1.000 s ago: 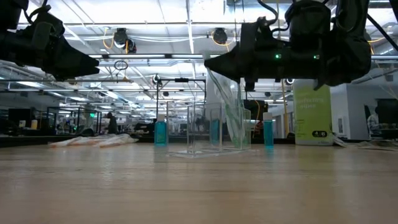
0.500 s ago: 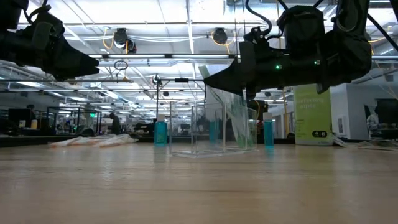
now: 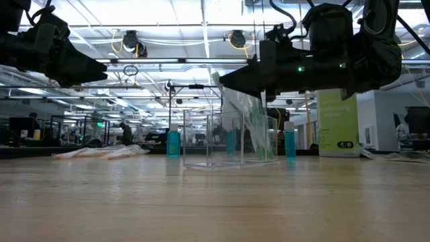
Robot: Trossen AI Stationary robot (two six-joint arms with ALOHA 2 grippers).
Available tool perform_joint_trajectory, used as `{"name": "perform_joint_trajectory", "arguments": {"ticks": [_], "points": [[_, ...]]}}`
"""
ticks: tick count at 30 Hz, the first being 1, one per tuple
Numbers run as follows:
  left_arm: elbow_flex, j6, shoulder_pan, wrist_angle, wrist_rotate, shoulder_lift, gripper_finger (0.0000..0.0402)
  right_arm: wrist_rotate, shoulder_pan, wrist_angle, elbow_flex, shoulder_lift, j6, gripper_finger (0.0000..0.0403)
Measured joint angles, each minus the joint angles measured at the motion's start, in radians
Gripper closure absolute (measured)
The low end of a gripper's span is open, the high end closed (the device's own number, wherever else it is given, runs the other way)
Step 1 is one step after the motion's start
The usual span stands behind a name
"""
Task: Pick & Place toothbrushing station
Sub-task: Put the green toothbrush into the transparent organizer, then put the mouthwash bottle into the transparent organizer
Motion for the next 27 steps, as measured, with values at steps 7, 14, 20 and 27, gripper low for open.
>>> {"name": "perform_joint_trajectory", "arguments": {"ticks": [7, 14, 20, 27], "points": [[0.000, 0.000, 0.000, 0.000, 0.000, 0.000, 0.0167, -0.001, 0.001, 0.057, 0.000, 0.000, -0.054, 0.0239], [0.000, 0.000, 0.000, 0.000, 0.000, 0.000, 0.0167, 0.005, 0.047, -0.032, 0.066, -0.002, -0.123, 0.0216], [0.000, 0.000, 0.000, 0.000, 0.000, 0.000, 0.0167, 0.126, 0.118, -0.533, 0.311, 0.001, -0.283, 0.0223], [0.000, 0.000, 0.000, 0.000, 0.000, 0.000, 0.0167, 0.239, 0.152, -0.840, 0.507, -0.001, -0.276, 0.0226]]}}
